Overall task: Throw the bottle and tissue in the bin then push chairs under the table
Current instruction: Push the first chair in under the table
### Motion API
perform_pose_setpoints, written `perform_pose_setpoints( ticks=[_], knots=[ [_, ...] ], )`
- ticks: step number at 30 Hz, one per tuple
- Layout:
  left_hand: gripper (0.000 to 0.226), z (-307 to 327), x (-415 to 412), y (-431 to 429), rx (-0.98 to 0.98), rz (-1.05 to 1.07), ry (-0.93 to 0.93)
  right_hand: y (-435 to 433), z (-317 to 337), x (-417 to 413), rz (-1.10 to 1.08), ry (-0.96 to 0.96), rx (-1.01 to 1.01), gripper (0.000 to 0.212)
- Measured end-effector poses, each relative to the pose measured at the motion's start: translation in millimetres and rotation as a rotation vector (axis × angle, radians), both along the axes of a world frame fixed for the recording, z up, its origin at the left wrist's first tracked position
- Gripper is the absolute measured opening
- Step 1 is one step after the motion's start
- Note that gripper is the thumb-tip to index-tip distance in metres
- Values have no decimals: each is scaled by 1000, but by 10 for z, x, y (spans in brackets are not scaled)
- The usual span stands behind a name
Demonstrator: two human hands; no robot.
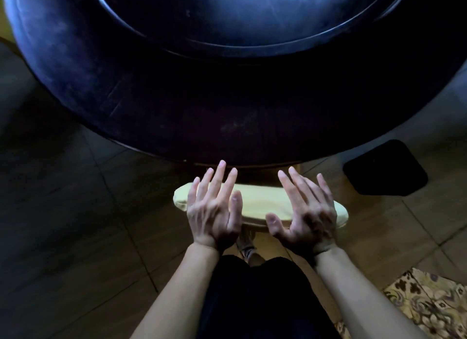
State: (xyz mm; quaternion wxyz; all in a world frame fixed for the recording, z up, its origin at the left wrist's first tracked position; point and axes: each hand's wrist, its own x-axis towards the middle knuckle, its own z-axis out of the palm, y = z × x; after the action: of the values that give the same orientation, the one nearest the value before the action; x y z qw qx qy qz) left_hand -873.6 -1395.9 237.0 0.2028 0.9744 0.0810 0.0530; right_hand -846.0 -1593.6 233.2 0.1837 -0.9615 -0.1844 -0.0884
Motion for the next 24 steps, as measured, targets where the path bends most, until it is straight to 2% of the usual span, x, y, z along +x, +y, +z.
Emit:
perform_pose_setpoints(
  ticks=[12, 15, 19, 24],
  knots=[
    [67, -9, 2, -58, 23, -62, 33, -96, -1, 1, -17, 64, 26, 79],
    [66, -8, -4, -38, 2, -77, 61, -24, 87, -7, -75, 199, 80, 73],
    [55, -24, 17, 38, -34, -70, 70, 224, 293, 141, -195, 456, 134, 81],
    [53, 58, 126, 531, -107, 80, 90, 902, 378, 468, -126, 520, 97, 81]
  ],
)
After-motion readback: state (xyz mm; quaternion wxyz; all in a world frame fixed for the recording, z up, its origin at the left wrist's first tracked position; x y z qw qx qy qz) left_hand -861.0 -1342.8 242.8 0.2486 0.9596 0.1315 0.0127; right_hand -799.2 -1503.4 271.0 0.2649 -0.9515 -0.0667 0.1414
